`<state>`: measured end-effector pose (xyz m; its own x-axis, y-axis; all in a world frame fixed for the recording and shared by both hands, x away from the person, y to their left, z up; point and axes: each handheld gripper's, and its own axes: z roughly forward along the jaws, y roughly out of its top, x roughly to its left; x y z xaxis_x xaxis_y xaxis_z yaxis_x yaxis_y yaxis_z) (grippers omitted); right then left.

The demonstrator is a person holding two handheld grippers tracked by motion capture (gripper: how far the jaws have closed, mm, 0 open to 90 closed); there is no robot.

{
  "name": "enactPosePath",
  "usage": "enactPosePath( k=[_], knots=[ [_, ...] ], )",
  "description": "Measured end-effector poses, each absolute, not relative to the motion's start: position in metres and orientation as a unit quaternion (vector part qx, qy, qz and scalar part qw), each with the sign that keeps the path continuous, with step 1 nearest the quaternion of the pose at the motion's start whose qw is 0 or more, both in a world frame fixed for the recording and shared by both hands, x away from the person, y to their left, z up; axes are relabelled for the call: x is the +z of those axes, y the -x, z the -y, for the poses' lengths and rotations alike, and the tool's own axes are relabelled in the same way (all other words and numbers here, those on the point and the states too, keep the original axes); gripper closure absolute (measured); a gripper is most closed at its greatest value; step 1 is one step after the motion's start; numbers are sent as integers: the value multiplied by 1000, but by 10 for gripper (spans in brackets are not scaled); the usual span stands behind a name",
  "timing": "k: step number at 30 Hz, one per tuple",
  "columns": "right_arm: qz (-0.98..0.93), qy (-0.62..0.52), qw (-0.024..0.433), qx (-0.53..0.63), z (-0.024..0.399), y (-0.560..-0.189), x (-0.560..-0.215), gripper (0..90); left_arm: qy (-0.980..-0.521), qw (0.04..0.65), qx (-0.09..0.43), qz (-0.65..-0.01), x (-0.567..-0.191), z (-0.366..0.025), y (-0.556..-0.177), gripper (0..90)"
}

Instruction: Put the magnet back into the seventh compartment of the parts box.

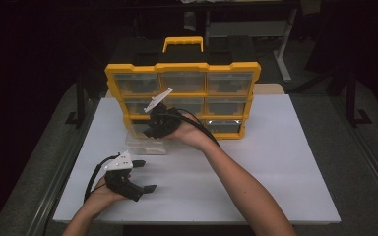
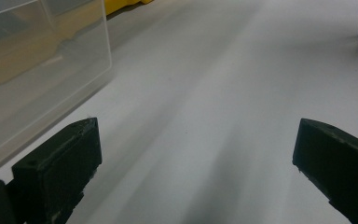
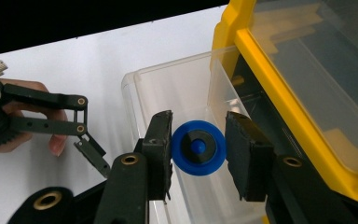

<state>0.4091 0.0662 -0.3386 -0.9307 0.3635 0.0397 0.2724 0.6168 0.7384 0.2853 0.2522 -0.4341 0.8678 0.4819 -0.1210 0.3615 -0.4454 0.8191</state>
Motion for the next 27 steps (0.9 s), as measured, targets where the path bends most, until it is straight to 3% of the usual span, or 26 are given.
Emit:
enactPosePath(
  k=[27],
  knots=[
    [-902, -178, 65, 389, -82, -422, -357, 602, -848, 464, 64, -248, -434, -252, -285, 4]
  ],
)
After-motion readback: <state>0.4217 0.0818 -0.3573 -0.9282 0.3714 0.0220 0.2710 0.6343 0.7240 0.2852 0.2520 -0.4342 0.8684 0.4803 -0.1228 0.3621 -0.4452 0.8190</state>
